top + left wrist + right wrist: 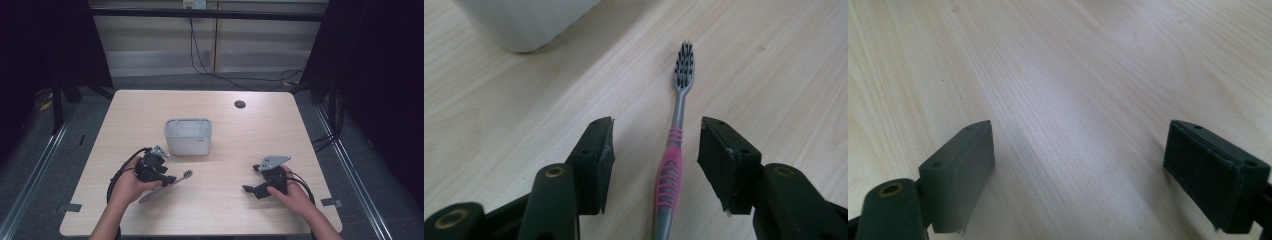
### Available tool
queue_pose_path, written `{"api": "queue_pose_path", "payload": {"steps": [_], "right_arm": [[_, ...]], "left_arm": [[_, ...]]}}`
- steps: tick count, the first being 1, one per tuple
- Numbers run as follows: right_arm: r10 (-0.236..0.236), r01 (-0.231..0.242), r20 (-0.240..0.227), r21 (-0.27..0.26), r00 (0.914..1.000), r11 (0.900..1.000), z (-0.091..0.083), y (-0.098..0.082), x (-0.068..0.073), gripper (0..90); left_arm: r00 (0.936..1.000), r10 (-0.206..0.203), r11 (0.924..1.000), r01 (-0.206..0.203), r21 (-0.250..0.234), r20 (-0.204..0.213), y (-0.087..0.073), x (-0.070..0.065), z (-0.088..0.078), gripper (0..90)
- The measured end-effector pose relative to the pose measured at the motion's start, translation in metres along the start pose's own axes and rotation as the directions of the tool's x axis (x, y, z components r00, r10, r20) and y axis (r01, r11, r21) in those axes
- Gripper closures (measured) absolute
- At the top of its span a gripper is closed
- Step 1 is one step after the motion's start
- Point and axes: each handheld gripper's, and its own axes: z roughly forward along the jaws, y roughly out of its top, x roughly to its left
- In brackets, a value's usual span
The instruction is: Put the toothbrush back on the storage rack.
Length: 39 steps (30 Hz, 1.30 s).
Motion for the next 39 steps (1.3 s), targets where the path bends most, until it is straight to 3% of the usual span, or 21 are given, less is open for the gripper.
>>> {"api": "queue_pose_path", "payload": {"steps": [18, 25, 27, 34, 39], "right_arm": [[0.0, 0.0, 0.0, 0.0, 1.0, 1.0, 0.0, 0.0, 0.0, 12.5], [0.0, 0.0, 0.0, 0.0, 1.0, 1.0, 0.0, 0.0, 0.0, 12.4], [0.0, 0.0, 0.0, 0.0, 1.0, 1.0, 0.0, 0.0, 0.0, 12.4], [0.0, 0.0, 0.0, 0.0, 1.0, 1.0, 0.0, 0.0, 0.0, 12.4], [0.0, 0.0, 0.0, 0.0, 1.0, 1.0, 0.0, 0.0, 0.0, 12.4]], "left_arm": [[0.9985, 0.038, 0.9946, -0.042, 0.095, 0.039, 0.001, -0.01, 0.017, 64.5], [0.9986, 0.041, 0.9926, -0.045, 0.113, 0.031, 0.002, -0.011, 0.018, 69.0], [0.9987, 0.041, 0.9921, -0.044, 0.117, 0.03, 0.002, -0.012, 0.017, 74.5], [0.9971, 0.077, 0.9885, -0.076, 0.13, 0.002, 0.002, -0.017, 0.018, 79.8], [0.9982, 0.06, 0.9903, -0.059, 0.126, -0.008, 0.003, -0.019, 0.018, 80.4]]}}
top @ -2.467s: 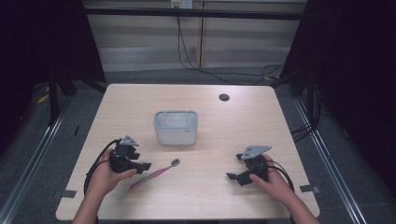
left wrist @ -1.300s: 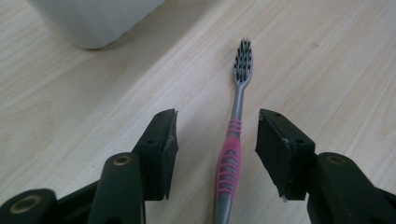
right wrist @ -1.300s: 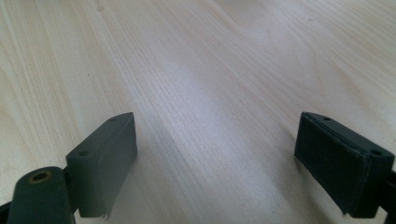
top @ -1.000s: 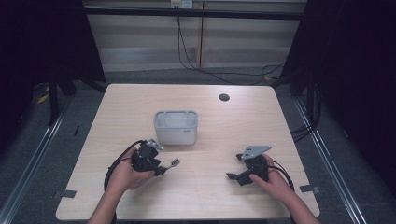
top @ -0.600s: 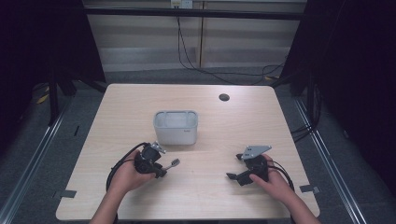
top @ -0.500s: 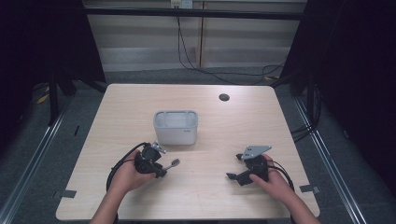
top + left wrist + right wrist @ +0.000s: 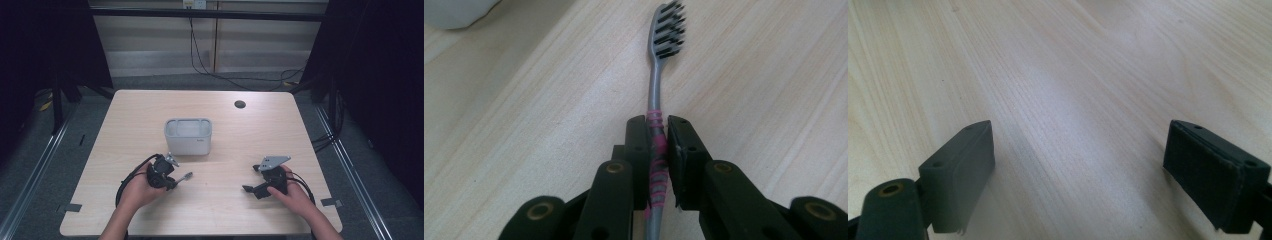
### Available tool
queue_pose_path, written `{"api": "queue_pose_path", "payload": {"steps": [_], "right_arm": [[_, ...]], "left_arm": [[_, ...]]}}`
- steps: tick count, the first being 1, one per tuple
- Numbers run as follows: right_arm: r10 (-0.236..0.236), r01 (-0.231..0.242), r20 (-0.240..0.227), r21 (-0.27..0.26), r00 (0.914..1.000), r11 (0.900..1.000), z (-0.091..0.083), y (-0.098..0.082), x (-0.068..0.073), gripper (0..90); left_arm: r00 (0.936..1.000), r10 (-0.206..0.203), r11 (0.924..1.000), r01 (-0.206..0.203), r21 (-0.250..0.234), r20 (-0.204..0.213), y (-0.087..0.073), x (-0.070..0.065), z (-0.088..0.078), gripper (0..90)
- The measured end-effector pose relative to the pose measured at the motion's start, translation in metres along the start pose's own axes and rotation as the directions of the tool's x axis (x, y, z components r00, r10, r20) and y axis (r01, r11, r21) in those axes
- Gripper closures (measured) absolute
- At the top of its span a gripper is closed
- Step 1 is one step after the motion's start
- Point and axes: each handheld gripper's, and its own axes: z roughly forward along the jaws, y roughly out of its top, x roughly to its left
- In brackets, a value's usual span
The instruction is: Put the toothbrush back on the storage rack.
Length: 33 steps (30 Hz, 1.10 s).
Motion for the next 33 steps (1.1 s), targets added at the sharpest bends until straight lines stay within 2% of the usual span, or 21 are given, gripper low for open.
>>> {"api": "queue_pose_path", "payload": {"steps": [2, 6, 8, 12, 14, 19, 24, 27, 28, 29, 32, 33], "right_arm": [[0.0, 0.0, 0.0, 0.0, 1.0, 1.0, 0.0, 0.0, 0.0, 12.5], [0.0, 0.0, 0.0, 0.0, 1.0, 1.0, 0.0, 0.0, 0.0, 12.4], [0.001, -0.001, 0.0, 0.0, 1.0, 1.0, 0.0, 0.0, 0.0, 12.5], [0.0, 0.0, 0.0, 0.0, 1.0, 1.0, 0.0, 0.0, 0.0, 12.4], [0.0, 0.0, 0.0, 0.0, 1.0, 1.0, 0.0, 0.0, 0.0, 12.4], [0.0, 0.0, 0.0, 0.0, 1.0, 1.0, 0.0, 0.0, 0.0, 12.4], [0.0, 0.0, 0.0, 0.0, 1.0, 1.0, 0.0, 0.0, 0.0, 12.4], [0.0, 0.0, 0.0, 0.0, 1.0, 1.0, 0.0, 0.0, 0.0, 12.4], [0.0, 0.0, 0.0, 0.0, 1.0, 1.0, 0.0, 0.0, 0.0, 12.4], [0.0, 0.0, 0.0, 0.0, 1.0, 1.0, 0.0, 0.0, 0.0, 12.4], [0.0, 0.0, 0.0, 0.0, 1.0, 1.0, 0.0, 0.0, 0.0, 12.4], [0.0, 0.0, 0.0, 0.0, 1.0, 1.0, 0.0, 0.0, 0.0, 12.4]], "left_arm": [[1.0, -0.007, 0.9998, 0.007, -0.016, -0.004, 0.0, 0.001, 0.0, 80.5], [0.9996, -0.021, 0.9983, 0.022, -0.054, 0.017, 0.0, 0.003, -0.005, 80.6], [0.9987, -0.041, 0.9954, 0.043, -0.085, 0.029, 0.001, 0.004, -0.011, 80.6], [0.9983, -0.049, 0.9926, 0.052, -0.11, 0.031, 0.001, 0.006, -0.015, 80.7], [0.997, -0.066, 0.9883, 0.071, -0.135, 0.041, 0.001, 0.007, -0.018, 80.7], [0.9946, -0.082, 0.98, 0.092, -0.176, 0.065, 0.001, 0.009, -0.025, 80.7], [0.9949, -0.081, 0.9738, 0.092, -0.208, 0.059, 0.004, 0.009, -0.031, 80.7], [0.9946, -0.087, 0.965, 0.098, -0.243, 0.056, 0.004, 0.01, -0.036, 80.7], [0.9932, -0.099, 0.9563, 0.112, -0.27, 0.062, 0.004, 0.011, -0.039, 80.7], [0.9932, -0.099, 0.9563, 0.112, -0.27, 0.062, 0.004, 0.011, -0.039, 80.7], [0.9931, -0.103, 0.9449, 0.115, -0.306, 0.056, 0.004, 0.012, -0.044, 80.7], [0.9928, -0.108, 0.9364, 0.119, -0.33, 0.051, 0.004, 0.012, -0.047, 80.7]]}}
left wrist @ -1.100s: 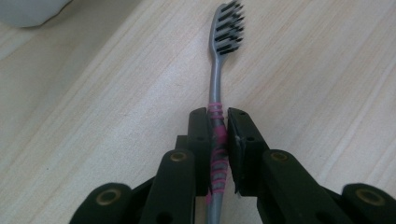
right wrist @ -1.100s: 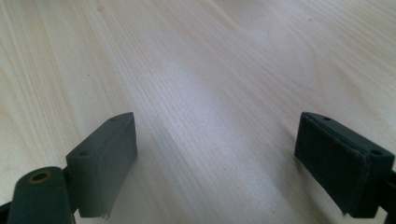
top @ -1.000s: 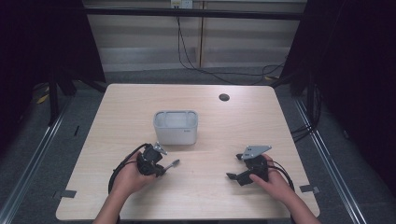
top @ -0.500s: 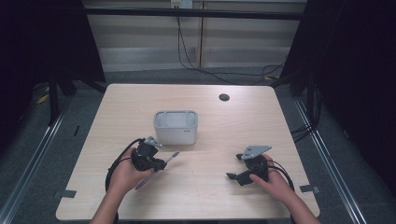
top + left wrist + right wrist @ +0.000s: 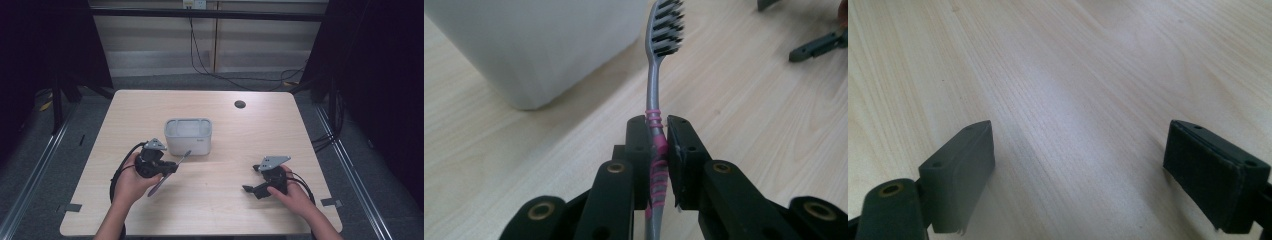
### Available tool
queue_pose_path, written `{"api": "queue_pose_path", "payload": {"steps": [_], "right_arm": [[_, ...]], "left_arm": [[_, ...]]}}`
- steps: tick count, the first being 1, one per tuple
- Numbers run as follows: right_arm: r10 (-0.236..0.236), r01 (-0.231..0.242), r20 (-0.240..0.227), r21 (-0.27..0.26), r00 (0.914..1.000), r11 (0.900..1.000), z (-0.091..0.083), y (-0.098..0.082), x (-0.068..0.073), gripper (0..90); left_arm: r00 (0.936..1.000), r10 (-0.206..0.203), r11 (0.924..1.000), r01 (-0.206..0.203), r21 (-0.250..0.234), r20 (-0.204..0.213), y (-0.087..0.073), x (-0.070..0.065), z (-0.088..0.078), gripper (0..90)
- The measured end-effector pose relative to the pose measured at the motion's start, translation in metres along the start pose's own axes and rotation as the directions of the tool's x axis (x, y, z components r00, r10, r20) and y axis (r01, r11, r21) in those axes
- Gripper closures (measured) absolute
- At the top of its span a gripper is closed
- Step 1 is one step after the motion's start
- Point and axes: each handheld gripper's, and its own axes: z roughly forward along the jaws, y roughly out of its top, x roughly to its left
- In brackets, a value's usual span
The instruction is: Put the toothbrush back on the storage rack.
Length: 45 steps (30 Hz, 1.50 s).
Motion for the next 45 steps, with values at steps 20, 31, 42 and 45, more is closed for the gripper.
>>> {"api": "queue_pose_path", "payload": {"steps": [20, 31, 42, 45], "right_arm": [[0.0, 0.0, 0.0, 0.0, 1.0, 1.0, 0.0, 0.0, 0.0, 12.4], [0.0, 0.0, 0.0, 0.0, 1.0, 1.0, 0.0, 0.0, 0.0, 12.4], [0.0, 0.0, 0.0, 0.0, 1.0, 1.0, 0.0, 0.0, 0.0, 12.4], [0.0, 0.0, 0.0, 0.0, 1.0, 1.0, 0.0, 0.0, 0.0, 12.4]], "left_arm": [[0.9988, -0.047, 0.9902, 0.045, -0.133, -0.014, 0.013, 0.004, -0.02, 80.7], [0.9982, -0.055, 0.9808, 0.049, -0.189, -0.025, 0.026, 0.006, -0.031, 80.7], [0.9966, -0.066, 0.9739, 0.053, -0.22, -0.049, 0.039, 0.011, -0.039, 80.7], [0.996, -0.072, 0.971, 0.058, -0.232, -0.053, 0.045, 0.012, -0.041, 80.7]]}}
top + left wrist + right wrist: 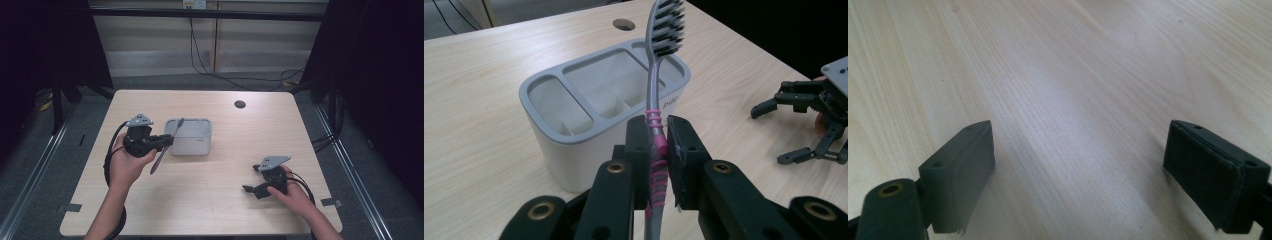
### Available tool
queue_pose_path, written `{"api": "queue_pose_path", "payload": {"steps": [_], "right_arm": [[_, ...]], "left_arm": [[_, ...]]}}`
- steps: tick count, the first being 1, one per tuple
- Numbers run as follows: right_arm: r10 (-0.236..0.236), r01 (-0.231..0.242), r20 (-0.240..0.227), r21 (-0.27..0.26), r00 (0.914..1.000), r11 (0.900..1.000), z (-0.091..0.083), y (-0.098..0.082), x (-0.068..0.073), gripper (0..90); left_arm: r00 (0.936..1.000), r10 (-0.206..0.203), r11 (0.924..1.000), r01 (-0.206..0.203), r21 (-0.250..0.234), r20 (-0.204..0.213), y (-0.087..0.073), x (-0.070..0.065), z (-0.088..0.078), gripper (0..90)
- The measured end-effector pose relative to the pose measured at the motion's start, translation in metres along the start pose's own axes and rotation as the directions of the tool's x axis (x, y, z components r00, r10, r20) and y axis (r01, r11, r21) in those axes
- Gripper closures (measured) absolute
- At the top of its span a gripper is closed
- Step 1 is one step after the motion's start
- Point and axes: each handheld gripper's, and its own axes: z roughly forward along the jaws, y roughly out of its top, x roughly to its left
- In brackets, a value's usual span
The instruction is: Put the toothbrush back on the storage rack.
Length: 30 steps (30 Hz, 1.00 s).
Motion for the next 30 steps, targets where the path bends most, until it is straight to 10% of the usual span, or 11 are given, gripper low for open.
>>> {"api": "queue_pose_path", "payload": {"steps": [30], "right_arm": [[0.001, -0.001, -0.001, 0.0, 1.0, 1.0, 0.0, 0.0, 0.0, 12.4]], "left_arm": [[0.9992, -0.029, 0.9957, 0.026, -0.089, -0.029, 0.04, 0.006, 0.004, 80.7]]}}
